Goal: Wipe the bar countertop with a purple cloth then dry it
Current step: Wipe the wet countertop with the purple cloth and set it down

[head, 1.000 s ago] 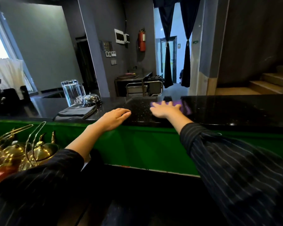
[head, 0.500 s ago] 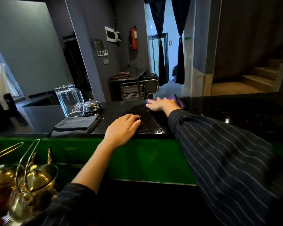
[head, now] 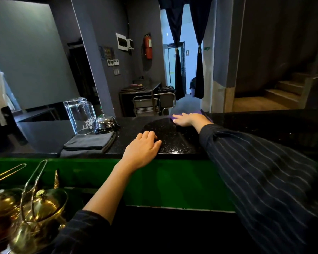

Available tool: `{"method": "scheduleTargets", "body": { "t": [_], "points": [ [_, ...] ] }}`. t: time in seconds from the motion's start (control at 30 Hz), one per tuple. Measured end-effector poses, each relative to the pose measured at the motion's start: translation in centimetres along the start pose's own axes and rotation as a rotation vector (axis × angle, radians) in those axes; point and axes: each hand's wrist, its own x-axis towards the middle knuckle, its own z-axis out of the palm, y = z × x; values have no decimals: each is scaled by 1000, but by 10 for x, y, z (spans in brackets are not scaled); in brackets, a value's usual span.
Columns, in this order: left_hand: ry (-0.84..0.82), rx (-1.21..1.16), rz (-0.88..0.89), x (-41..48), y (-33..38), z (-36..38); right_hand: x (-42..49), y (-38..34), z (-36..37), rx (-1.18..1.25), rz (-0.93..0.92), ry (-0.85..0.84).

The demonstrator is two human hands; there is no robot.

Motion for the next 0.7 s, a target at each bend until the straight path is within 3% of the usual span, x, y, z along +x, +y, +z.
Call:
{"method": "scheduleTargets", "body": {
  "t": [0.13,0.33,0.5,0.57,0.7],
  "points": [
    [-2,14,23,1,0,0,-20,-46,-2,-17,57,61],
    [79,-58,-24,1,-3,0,-26,-79,10,-27,-275,-81],
    [160,-140,6,-3,-4,1,-76,-34,-3,56,-589,-248],
    [144,-155,-6,-4,-2,0,-80,-13,-9,89,-546,-280],
    [107,-179,-30,-5,-1,-4,-76,-30,7,-34,-368,-46]
  ]
}}
